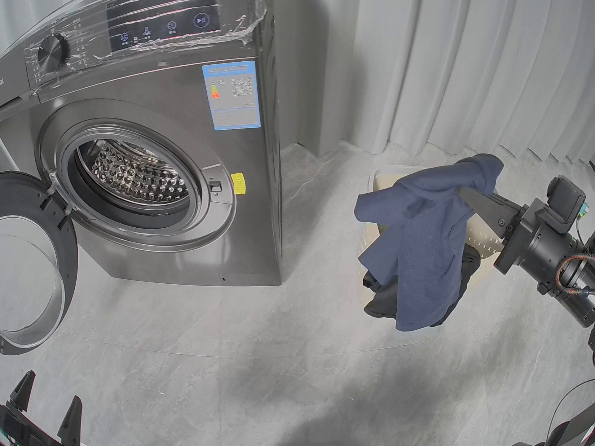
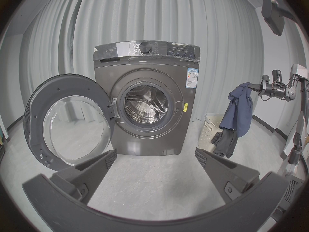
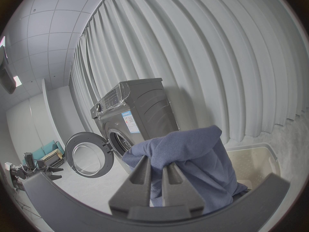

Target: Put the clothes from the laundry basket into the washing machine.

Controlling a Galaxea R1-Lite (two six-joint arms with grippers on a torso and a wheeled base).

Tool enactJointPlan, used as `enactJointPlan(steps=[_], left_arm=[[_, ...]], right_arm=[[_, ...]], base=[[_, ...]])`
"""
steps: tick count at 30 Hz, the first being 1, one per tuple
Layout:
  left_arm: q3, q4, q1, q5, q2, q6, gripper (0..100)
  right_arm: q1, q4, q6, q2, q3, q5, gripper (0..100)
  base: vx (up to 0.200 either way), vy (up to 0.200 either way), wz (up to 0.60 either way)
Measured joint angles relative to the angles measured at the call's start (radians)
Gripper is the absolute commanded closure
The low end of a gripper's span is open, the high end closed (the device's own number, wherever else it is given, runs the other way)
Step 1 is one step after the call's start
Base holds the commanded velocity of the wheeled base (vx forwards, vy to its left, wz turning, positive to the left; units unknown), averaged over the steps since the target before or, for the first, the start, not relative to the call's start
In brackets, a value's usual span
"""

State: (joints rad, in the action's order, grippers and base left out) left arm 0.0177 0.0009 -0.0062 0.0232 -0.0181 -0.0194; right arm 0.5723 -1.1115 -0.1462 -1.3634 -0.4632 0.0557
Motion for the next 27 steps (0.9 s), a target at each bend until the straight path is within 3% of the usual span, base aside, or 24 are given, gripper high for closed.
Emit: enactJointPlan(steps=[14, 20, 27], left_arm=[[0.0, 0.001, 0.0, -0.002, 0.0, 0.0, 0], [0.0, 0.001, 0.0, -0.002, 0.0, 0.0, 0], [0.0, 0.001, 0.0, -0.002, 0.0, -0.001, 0]], right_arm=[[0.022, -0.004, -0.011, 0.0, -0.001, 0.003, 100], [0.022, -0.035, -0.011, 0.0, -0.009, 0.004, 100], [0.022, -0.037, -0.021, -0.007, 0.001, 0.003, 100]], base=[[0.0, 0.2, 0.0], [0.0, 0.0, 0.0], [-0.2, 0.0, 0.0]])
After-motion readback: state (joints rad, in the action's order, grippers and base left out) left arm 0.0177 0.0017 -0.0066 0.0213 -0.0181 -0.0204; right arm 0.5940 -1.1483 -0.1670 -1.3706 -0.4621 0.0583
